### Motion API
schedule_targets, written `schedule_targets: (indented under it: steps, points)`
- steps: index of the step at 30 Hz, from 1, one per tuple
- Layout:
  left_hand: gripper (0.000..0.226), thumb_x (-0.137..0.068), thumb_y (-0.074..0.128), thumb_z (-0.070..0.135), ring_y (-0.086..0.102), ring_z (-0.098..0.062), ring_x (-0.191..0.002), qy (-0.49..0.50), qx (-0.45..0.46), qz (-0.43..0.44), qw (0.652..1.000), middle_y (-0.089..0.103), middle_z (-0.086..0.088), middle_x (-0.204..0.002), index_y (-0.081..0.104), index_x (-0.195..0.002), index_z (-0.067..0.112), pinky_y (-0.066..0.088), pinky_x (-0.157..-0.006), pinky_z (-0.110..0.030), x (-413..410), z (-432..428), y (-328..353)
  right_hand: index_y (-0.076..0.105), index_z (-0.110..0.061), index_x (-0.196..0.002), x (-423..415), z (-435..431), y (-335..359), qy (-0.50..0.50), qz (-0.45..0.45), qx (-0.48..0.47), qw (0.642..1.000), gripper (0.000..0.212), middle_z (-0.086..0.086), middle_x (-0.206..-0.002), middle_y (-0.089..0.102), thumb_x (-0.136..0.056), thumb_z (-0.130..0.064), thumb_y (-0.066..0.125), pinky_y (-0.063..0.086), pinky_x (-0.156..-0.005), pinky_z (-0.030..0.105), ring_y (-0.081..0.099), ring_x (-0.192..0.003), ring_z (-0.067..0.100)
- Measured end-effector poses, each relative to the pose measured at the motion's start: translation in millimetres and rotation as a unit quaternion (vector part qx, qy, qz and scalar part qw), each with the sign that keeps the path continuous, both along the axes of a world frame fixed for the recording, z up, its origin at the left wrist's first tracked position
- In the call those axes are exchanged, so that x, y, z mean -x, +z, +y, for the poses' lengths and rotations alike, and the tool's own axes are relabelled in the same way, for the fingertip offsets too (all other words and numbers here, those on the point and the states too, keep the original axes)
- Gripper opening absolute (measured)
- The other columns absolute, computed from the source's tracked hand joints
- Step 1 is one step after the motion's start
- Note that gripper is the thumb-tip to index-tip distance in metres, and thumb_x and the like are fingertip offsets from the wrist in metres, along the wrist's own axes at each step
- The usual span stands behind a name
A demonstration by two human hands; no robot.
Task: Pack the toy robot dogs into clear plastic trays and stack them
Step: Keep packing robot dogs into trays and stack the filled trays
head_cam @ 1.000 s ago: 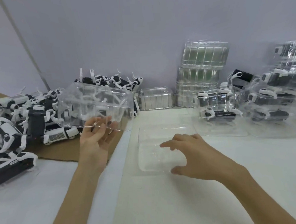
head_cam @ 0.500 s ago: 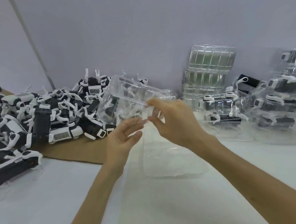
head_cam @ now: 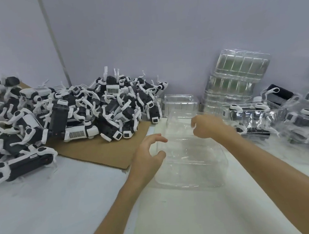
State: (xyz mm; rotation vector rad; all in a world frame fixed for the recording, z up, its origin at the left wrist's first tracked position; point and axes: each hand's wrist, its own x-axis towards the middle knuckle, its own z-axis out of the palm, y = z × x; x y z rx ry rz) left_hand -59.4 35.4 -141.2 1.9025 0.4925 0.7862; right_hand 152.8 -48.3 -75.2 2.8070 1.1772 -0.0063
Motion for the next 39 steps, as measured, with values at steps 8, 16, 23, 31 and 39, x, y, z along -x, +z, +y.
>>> schedule_targets:
  steps: [8, 16, 23, 31, 39]
  points:
    - [0.033, -0.082, 0.061, -0.001, 0.044, 0.013, -0.123, 0.045, -0.033, -0.035, 0.998, 0.054, 0.016, -0.134, 0.066, -0.100, 0.026, 0.027, -0.091, 0.002, -7.3, -13.2, -8.8, 0.033, -0.022, -0.150, 28.2, 76.5, 21.0, 0.162, 0.007, -0.214, 0.963, 0.072, 0.009, -0.144, 0.047, -0.088, -0.036, 0.067, 0.044, -0.086, 0.037, 0.054, -0.121, 0.031]
    - [0.026, -0.081, 0.047, 0.021, 0.037, 0.006, -0.128, 0.042, -0.059, 0.001, 0.997, 0.043, 0.019, -0.145, 0.064, -0.099, 0.031, 0.033, -0.104, -0.020, -9.3, -18.2, -11.1, 0.009, -0.026, -0.158, 49.1, 173.9, 0.0, 0.249, 0.060, -0.118, 0.959, 0.101, 0.020, -0.151, 0.035, -0.084, -0.042, 0.076, 0.047, -0.094, 0.041, 0.058, -0.116, 0.036]
    - [0.025, -0.087, 0.050, 0.016, 0.033, 0.003, -0.134, 0.034, -0.081, 0.013, 0.996, 0.037, 0.020, -0.150, 0.061, -0.105, 0.030, 0.033, -0.109, -0.027, -11.2, -15.6, -12.0, 0.025, -0.028, -0.156, 46.4, 193.1, -11.7, 0.278, 0.138, -0.210, 0.927, 0.080, 0.011, -0.137, 0.054, -0.091, -0.012, 0.069, 0.053, -0.081, 0.037, 0.060, -0.081, 0.015]
    - [0.023, -0.088, 0.050, 0.017, 0.039, 0.001, -0.130, 0.035, -0.075, 0.013, 0.996, 0.039, 0.021, -0.147, 0.062, -0.102, 0.030, 0.037, -0.105, -0.028, -9.9, -16.0, -10.3, 0.047, -0.023, -0.132, 38.7, 161.8, -9.8, 0.253, 0.146, -0.246, 0.924, 0.056, 0.019, -0.090, 0.064, -0.083, -0.007, 0.068, 0.055, -0.067, 0.045, 0.059, -0.068, 0.028]
    - [0.025, -0.091, 0.052, 0.011, 0.036, 0.008, -0.128, 0.034, -0.094, 0.012, 0.995, 0.042, 0.019, -0.145, 0.061, -0.098, 0.033, 0.029, -0.094, -0.008, -10.4, -15.5, -10.8, 0.048, -0.024, -0.120, 33.6, 112.8, 4.4, 0.183, 0.021, -0.305, 0.934, 0.048, -0.004, -0.074, 0.057, -0.076, -0.012, 0.065, 0.035, -0.055, 0.029, 0.055, -0.072, 0.024]
